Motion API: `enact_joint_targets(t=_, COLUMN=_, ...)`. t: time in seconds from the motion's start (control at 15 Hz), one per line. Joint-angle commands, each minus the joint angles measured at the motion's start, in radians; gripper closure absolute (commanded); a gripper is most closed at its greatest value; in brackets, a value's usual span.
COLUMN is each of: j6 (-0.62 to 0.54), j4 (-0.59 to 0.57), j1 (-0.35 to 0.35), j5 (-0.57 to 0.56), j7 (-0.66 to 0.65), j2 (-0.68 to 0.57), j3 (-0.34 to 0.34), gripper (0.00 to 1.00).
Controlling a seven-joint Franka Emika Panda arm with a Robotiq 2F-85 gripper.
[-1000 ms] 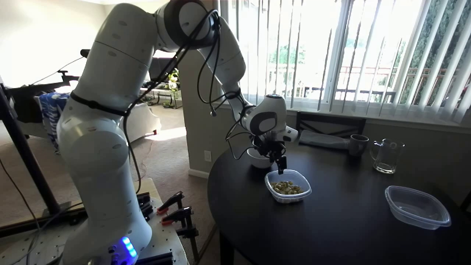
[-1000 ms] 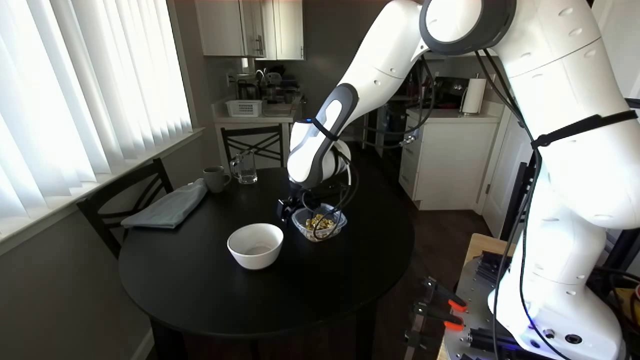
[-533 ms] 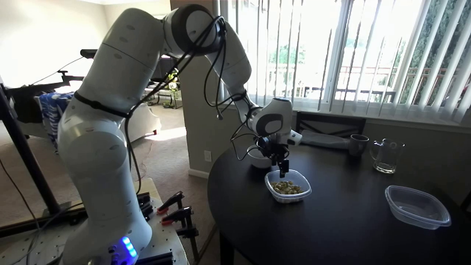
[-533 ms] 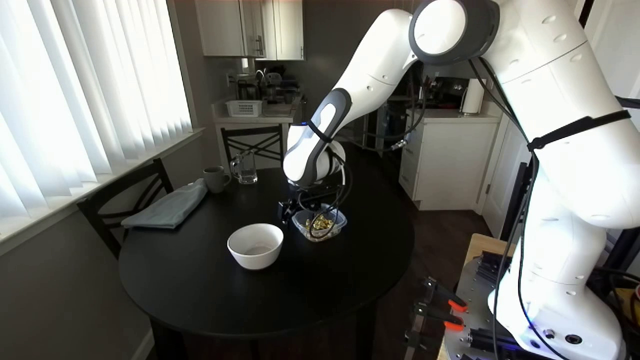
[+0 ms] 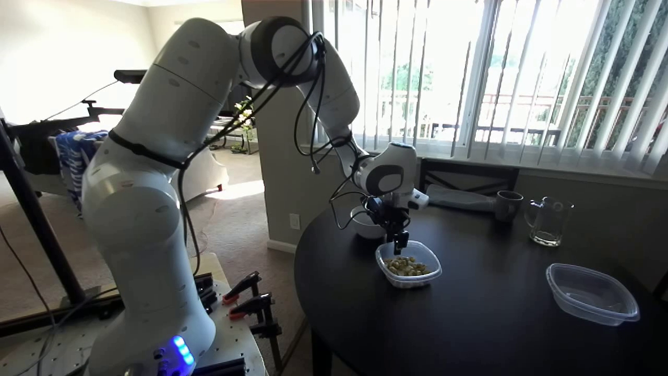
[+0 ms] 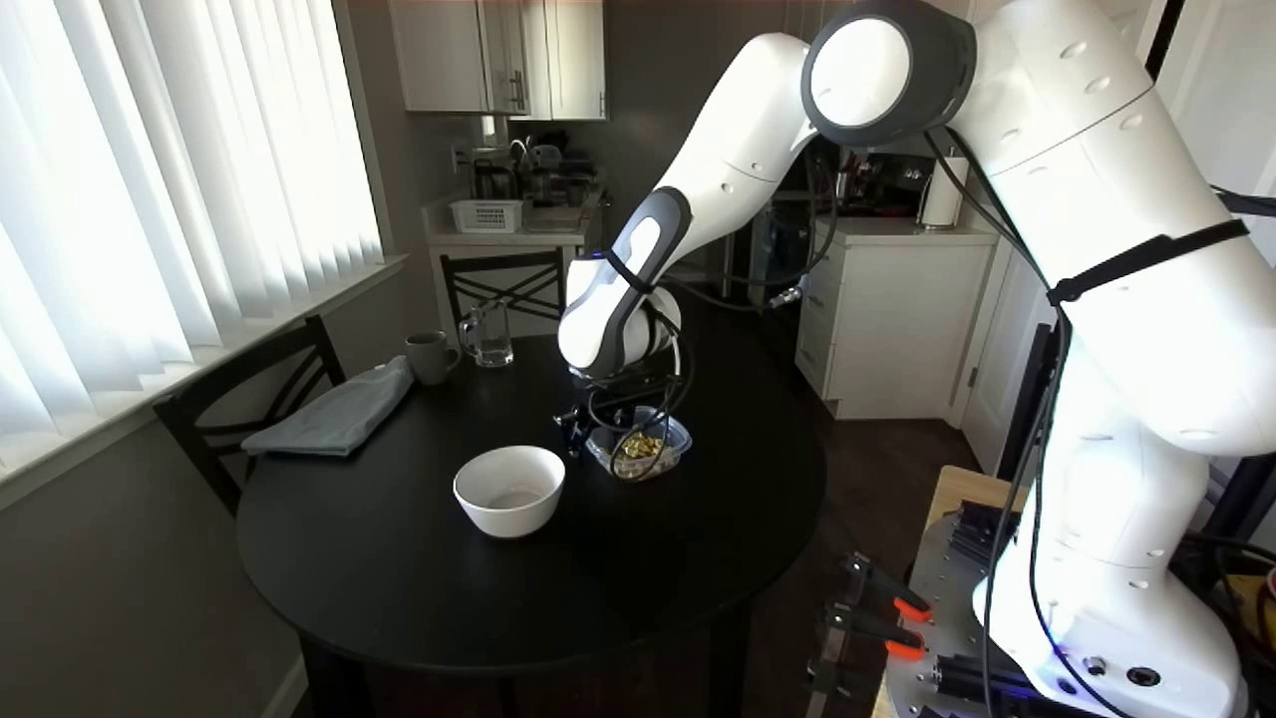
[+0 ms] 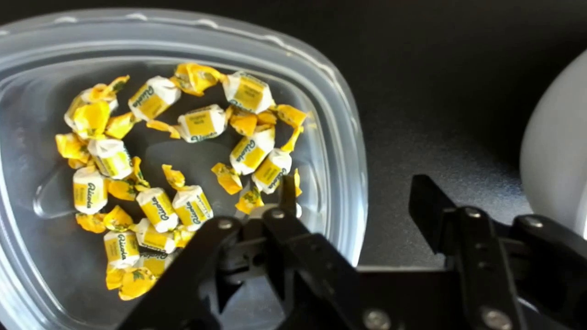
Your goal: Pour the contents in the clear bowl into the white bowl.
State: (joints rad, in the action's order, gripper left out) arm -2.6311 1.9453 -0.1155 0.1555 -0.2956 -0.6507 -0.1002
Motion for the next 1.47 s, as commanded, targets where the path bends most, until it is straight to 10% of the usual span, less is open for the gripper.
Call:
enact_joint_targets(t=0.0, j6=0.019, j4=-0.010, j1=0.017, j5=-0.004, j7=-0.020, j2=-0.002, j3=0.017, gripper=0.64)
enact_joint_targets(t=0.4, j6=-0.047, j4=0.037, j1=-0.015, j5=-0.014, j7=-0.084, j2=0.023, j3=-0.011, gripper=0.98)
enact_joint_targets(t=1.13, j6=-0.146, j4=0.090, j1=-0.323, j5=-0.195, j7=-0.583, j2=0.010, j3=-0.335, gripper=0.99)
enact_joint_targets(t=1.4, j6=-0.100, j4=0.145, j1=-0.353, j5=-0.283, j7=-0.627, j2=0.062, j3=-0.339, gripper=0.99)
